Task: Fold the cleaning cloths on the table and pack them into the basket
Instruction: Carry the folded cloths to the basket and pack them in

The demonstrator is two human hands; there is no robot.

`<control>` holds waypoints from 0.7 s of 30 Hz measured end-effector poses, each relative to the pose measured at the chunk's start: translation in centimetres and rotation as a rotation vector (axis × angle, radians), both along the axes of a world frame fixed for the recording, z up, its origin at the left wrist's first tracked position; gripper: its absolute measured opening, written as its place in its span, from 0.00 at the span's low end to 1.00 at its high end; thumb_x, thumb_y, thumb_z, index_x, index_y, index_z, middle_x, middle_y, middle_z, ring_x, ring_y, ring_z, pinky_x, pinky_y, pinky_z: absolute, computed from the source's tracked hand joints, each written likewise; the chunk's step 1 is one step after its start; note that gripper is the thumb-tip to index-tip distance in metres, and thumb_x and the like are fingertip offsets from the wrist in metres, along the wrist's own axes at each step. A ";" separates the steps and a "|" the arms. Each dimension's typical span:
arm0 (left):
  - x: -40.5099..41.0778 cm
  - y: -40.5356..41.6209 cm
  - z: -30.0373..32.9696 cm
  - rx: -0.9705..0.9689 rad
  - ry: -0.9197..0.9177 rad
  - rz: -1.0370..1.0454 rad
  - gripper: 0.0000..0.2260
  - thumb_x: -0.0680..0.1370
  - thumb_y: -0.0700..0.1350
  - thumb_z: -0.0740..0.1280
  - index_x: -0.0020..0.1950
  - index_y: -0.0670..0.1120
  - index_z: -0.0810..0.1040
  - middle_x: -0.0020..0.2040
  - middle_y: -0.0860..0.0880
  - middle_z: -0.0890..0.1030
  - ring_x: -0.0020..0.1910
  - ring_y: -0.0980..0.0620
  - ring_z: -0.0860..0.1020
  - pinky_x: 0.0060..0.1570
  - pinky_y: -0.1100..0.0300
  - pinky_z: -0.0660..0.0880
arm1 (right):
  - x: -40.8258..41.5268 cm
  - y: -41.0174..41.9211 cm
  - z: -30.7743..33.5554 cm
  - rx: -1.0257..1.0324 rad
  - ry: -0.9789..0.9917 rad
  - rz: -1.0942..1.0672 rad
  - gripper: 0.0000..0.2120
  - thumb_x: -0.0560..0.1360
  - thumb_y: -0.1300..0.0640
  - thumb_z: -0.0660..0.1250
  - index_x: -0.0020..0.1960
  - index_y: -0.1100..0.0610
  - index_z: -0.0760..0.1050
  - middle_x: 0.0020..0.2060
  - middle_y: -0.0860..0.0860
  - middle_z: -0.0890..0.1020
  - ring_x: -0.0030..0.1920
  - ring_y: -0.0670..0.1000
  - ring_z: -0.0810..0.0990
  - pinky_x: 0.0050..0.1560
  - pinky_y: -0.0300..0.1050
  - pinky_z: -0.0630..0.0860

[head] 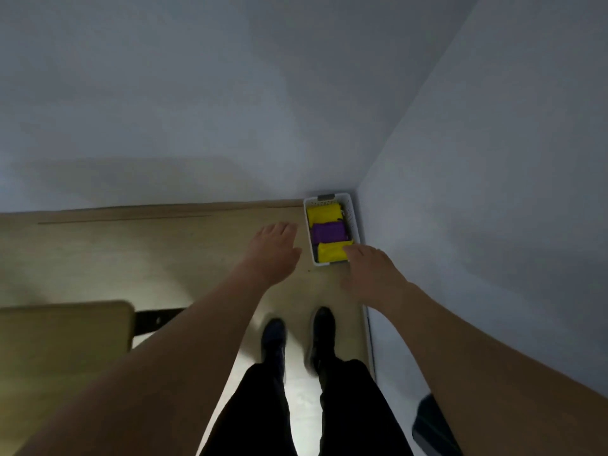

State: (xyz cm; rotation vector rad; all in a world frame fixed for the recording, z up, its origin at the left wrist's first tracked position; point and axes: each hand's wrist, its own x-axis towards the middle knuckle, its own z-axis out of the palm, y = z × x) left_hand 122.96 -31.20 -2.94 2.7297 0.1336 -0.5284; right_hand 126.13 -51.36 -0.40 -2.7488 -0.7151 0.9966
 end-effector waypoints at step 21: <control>-36.5 0.7 3.2 0.015 -0.014 0.698 0.26 0.81 0.52 0.56 0.76 0.43 0.57 0.75 0.45 0.62 0.75 0.46 0.58 0.75 0.50 0.51 | -23.0 7.8 3.9 -0.058 0.030 0.531 0.32 0.75 0.51 0.64 0.73 0.60 0.58 0.70 0.59 0.67 0.69 0.58 0.66 0.68 0.51 0.65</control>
